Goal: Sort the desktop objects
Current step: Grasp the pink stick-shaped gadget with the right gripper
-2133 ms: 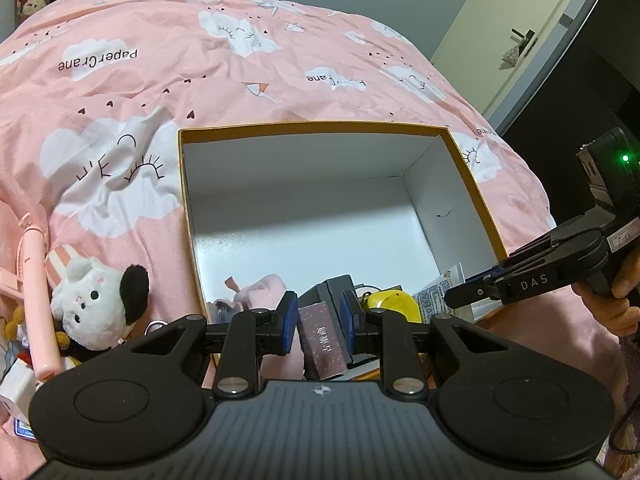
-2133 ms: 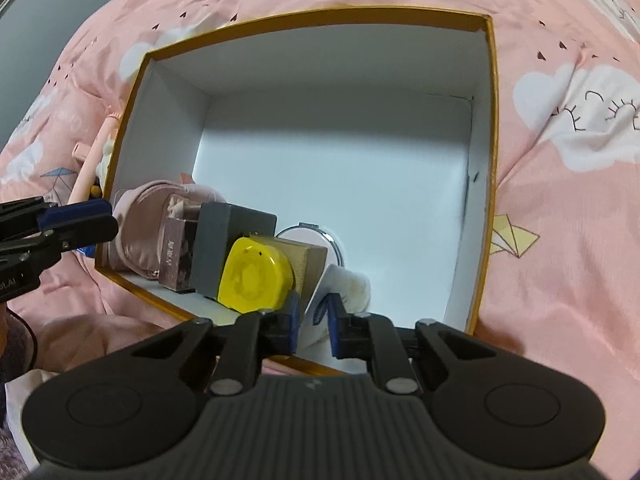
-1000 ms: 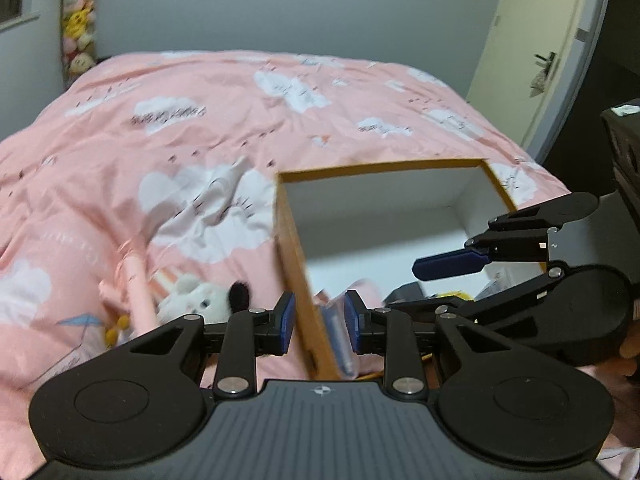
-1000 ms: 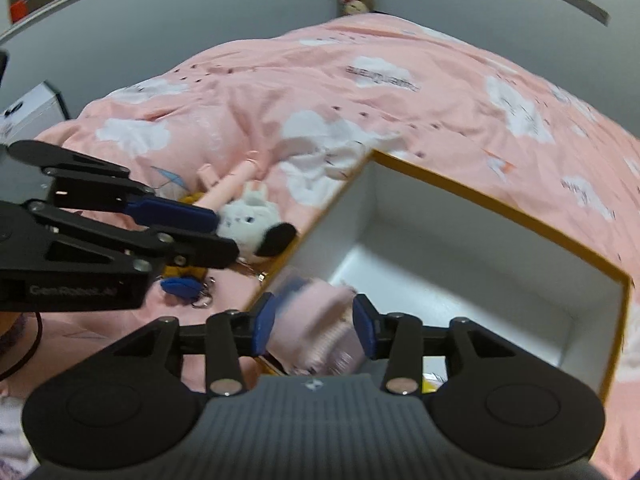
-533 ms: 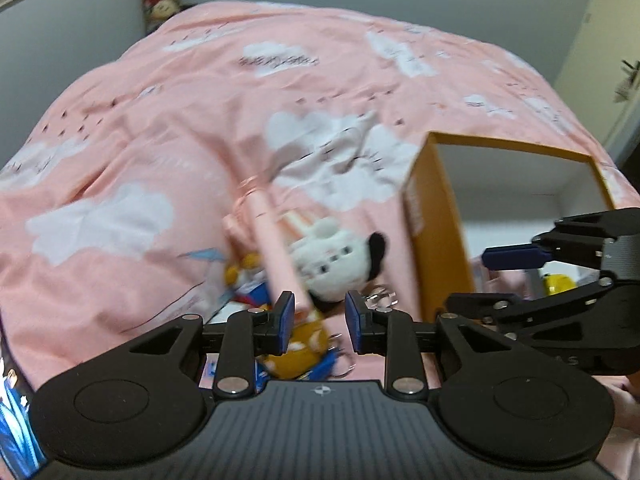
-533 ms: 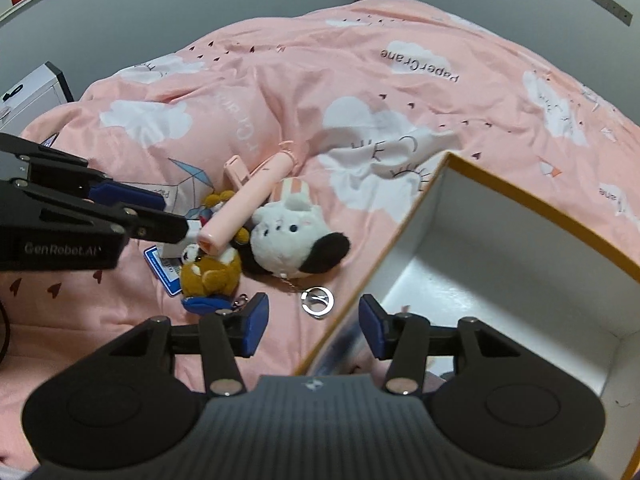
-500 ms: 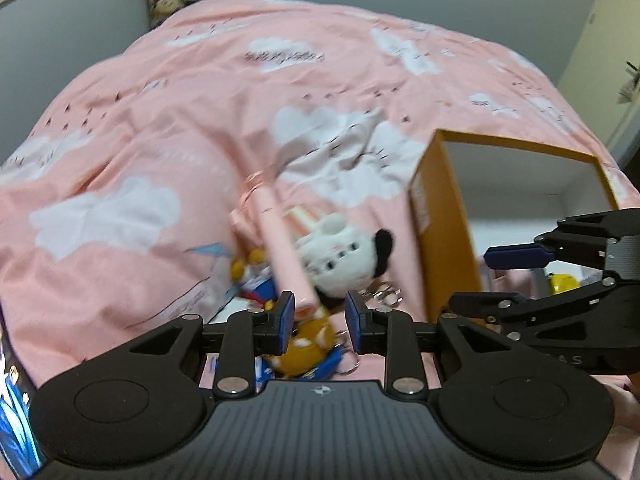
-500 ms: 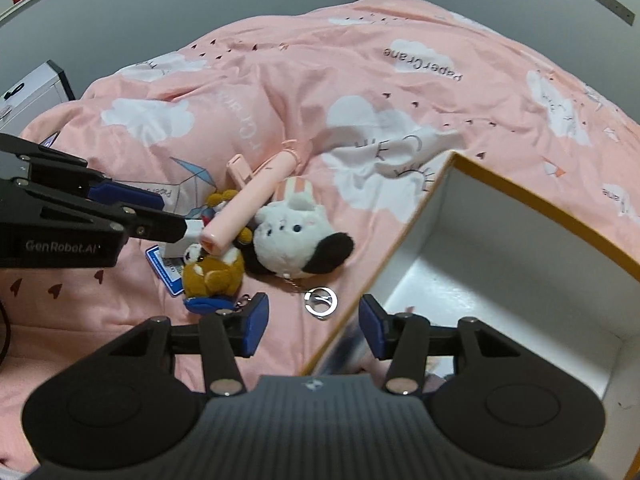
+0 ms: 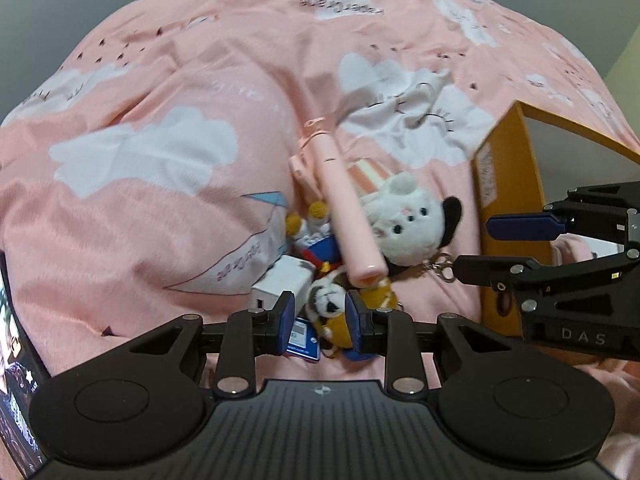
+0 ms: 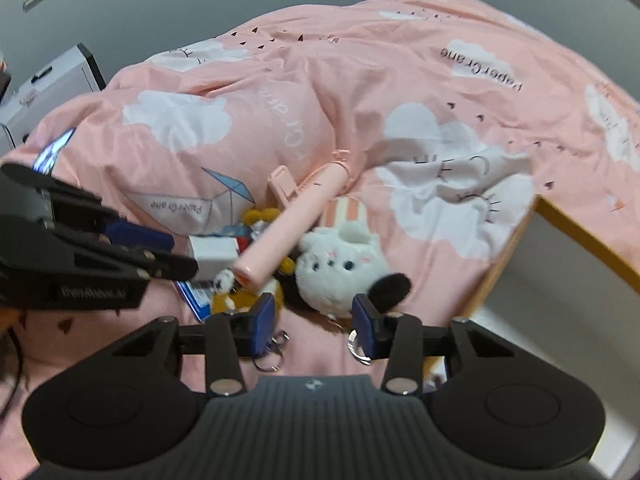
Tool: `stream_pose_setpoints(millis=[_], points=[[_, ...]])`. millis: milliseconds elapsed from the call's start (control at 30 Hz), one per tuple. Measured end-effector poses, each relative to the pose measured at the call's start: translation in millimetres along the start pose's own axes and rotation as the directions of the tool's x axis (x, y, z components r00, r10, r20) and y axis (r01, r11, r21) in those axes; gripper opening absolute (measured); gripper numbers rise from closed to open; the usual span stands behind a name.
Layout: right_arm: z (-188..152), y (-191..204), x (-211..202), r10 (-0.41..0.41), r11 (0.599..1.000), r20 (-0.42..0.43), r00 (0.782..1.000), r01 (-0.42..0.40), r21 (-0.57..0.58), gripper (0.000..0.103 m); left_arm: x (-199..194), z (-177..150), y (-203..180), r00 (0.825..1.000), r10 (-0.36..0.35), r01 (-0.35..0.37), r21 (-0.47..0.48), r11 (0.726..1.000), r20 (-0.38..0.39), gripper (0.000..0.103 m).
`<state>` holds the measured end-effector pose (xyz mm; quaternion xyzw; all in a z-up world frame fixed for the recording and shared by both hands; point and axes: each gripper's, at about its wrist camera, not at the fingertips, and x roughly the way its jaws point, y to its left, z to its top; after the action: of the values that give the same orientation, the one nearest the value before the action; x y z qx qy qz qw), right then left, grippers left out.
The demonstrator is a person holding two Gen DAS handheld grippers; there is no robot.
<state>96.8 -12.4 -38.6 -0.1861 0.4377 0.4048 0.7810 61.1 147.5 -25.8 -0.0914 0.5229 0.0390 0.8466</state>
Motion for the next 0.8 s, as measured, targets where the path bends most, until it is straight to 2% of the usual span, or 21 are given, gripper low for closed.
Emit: stream_pose_setpoints(millis=[167,300,500,600,667,800], points=[[15.6,-4.2,18.4,0.073,0.996,-0.019,0.997,-0.072,0.06,0.044,3.0,5.3,10.3,1.0,0.03,-0.03,-0.018,0.999,-0.001,0.032],[27.2,-1.5,34.7,0.102,0.992,-0.034,0.994,-0.099,0.074,0.044,7.4,7.5,11.1,0.999,0.036,-0.036,0.013,0.999,-0.023,0.032],[28.3,-2.8,52.9,0.131,0.987,-0.069,0.989,-0.123,0.105,0.044,12.9,2.8,8.9,0.992,0.107,-0.101,0.097,0.99,-0.061,0.032],[27.1,-4.2,55.8,0.143,0.984,-0.067,0.988,-0.134,0.116,0.044,17.2,0.6,11.4,0.99,0.12,-0.113,0.092,0.989,-0.073,0.032],[27.9,-3.9,57.0,0.143,0.984,-0.064,0.988,-0.134,0.116,0.044,20.7,1.9,13.9,0.99,0.12,-0.115,0.075,0.991,-0.076,0.034],[29.1,-3.7,57.1,0.143,0.985,-0.061,0.988,-0.136,0.104,0.044,29.5,5.0,10.7,0.991,0.1,-0.093,0.082,0.992,-0.085,0.05]])
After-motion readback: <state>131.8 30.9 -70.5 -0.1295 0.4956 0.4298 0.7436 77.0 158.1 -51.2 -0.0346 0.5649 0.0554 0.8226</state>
